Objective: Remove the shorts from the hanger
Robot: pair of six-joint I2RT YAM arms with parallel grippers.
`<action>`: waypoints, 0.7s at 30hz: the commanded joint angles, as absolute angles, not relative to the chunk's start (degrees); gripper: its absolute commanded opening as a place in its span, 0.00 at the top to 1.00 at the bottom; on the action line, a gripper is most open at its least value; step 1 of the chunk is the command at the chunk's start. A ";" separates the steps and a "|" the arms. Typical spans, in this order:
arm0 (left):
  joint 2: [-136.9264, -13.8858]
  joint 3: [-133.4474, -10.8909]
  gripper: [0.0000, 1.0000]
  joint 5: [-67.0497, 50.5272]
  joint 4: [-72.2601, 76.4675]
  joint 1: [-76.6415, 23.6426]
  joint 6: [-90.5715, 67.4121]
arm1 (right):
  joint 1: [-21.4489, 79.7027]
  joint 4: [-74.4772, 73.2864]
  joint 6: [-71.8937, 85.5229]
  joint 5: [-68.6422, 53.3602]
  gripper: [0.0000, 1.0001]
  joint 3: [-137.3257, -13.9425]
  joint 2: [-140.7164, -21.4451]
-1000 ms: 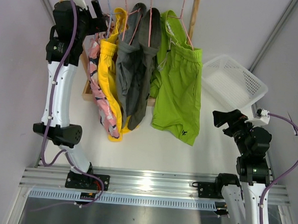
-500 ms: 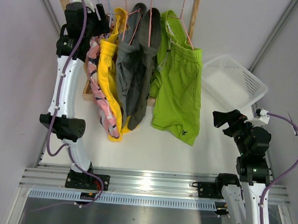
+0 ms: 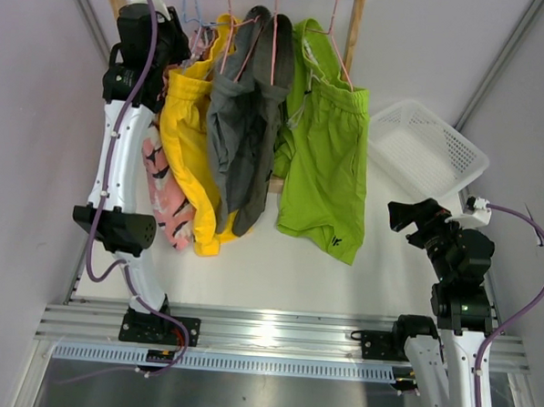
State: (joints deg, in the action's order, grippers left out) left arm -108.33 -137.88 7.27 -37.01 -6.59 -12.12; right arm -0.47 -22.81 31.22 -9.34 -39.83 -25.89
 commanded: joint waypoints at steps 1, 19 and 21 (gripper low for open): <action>-103.19 -141.33 1.00 7.90 -33.14 -6.85 -12.39 | -0.18 -20.13 30.50 -10.02 0.01 -40.16 -25.66; -92.73 -139.66 1.00 15.12 -25.66 -6.68 -12.39 | -0.18 -15.65 32.96 -17.30 0.01 -45.18 -27.25; -91.50 -139.31 1.00 15.21 -26.36 -6.68 -13.44 | -0.18 -13.03 32.70 -22.56 0.00 -45.53 -27.51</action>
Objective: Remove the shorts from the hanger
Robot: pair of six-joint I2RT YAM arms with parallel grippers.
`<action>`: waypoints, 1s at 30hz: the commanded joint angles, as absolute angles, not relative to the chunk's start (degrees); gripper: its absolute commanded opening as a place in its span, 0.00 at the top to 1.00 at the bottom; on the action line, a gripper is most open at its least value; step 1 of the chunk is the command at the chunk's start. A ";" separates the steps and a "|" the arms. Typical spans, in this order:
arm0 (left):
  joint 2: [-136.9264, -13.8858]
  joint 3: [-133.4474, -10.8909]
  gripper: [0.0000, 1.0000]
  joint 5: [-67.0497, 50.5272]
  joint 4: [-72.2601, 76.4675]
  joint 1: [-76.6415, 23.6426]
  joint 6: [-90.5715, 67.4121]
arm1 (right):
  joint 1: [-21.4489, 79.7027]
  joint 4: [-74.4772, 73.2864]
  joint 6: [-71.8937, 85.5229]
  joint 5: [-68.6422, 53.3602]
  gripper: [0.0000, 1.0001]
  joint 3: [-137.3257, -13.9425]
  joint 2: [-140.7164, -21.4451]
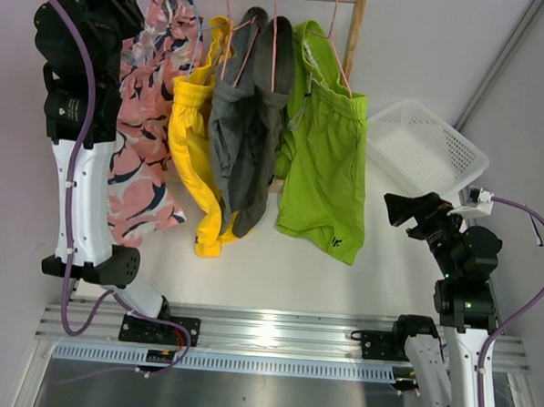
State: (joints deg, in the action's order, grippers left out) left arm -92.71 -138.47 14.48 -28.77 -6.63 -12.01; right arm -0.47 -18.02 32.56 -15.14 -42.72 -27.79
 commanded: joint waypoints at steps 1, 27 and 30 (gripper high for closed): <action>-90.62 -138.44 1.00 15.12 -27.06 -6.68 -13.80 | -0.18 -11.70 33.13 -29.29 0.01 -45.88 -27.94; -65.75 -109.69 1.00 37.70 -25.14 -8.17 -24.52 | 79.97 -16.79 16.00 10.19 0.01 -112.74 -96.57; -65.66 -110.04 1.00 37.09 -26.36 -8.17 -25.22 | 81.12 -17.40 16.08 10.89 0.01 -119.87 -103.26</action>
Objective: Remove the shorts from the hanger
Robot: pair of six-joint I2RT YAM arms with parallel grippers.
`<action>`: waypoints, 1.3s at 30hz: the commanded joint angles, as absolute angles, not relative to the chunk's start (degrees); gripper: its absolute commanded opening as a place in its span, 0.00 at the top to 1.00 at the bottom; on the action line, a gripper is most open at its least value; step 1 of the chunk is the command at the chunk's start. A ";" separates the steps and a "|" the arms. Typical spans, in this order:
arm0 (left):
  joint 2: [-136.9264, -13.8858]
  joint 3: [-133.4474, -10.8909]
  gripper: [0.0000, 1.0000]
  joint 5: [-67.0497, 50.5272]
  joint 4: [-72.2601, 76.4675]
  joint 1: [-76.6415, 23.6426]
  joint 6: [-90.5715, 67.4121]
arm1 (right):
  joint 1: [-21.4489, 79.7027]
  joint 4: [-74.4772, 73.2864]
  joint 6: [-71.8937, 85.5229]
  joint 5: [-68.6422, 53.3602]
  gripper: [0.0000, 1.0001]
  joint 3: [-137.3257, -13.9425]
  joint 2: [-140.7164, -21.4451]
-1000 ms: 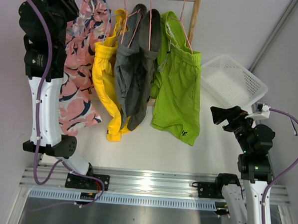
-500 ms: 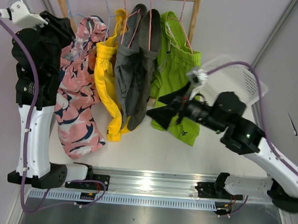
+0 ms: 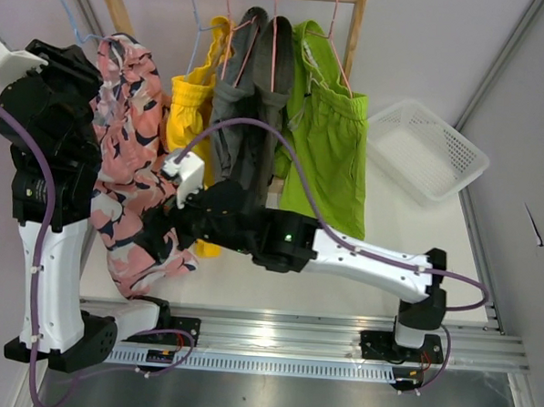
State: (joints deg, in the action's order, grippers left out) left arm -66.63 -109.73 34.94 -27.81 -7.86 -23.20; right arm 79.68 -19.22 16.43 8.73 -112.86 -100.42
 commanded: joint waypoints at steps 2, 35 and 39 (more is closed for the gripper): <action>-65.22 -109.60 1.00 35.60 -26.89 -8.17 -25.66 | 81.39 -16.18 16.08 11.16 0.00 -123.48 -105.72; -66.80 -114.07 1.00 37.53 -22.95 -7.21 -23.82 | 96.49 9.59 9.23 19.24 1.00 -103.55 -105.74; -67.24 -114.26 1.00 38.32 -19.17 -6.68 -22.50 | 101.77 6.51 9.14 23.11 1.00 -100.56 -104.77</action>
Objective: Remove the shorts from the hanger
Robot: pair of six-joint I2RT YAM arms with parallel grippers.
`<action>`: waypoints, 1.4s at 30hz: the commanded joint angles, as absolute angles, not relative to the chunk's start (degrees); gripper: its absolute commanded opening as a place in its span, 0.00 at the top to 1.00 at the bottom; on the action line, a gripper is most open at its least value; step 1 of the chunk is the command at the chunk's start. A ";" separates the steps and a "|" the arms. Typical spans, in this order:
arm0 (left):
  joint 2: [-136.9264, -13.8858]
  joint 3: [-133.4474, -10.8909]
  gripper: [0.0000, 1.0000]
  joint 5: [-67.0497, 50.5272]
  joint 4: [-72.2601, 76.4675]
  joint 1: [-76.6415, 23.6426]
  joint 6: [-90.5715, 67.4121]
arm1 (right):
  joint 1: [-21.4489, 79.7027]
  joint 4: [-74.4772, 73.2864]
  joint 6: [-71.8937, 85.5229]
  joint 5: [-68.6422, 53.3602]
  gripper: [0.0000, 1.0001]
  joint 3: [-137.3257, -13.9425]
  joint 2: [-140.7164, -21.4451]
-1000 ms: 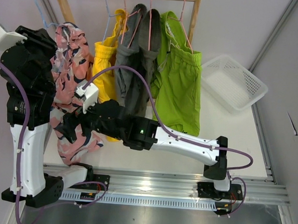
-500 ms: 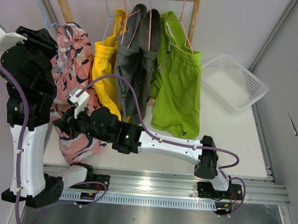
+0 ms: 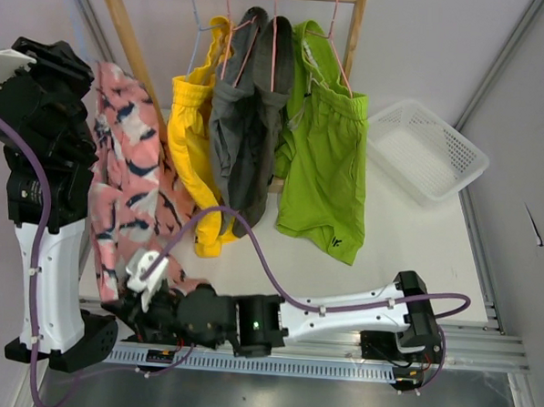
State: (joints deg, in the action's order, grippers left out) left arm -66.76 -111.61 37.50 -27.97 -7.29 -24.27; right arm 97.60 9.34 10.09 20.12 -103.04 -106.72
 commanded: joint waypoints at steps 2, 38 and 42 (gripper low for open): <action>-68.11 -115.31 1.00 38.41 -18.90 -6.50 -22.15 | 103.88 6.94 9.49 24.43 1.00 -98.80 -104.50; -53.80 -70.16 0.48 4.66 -46.59 -6.50 -14.32 | 105.91 -49.68 30.70 77.76 1.00 -80.41 -53.27; -49.84 -66.72 0.36 1.77 -45.00 -6.50 -15.99 | 103.72 -25.47 1.39 80.68 1.00 -82.26 -53.26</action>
State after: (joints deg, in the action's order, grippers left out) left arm -53.47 -67.96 5.23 -47.94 -6.83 -15.07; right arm 104.90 -40.18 20.64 72.86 -80.09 -52.14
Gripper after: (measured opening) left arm 0.620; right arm 0.010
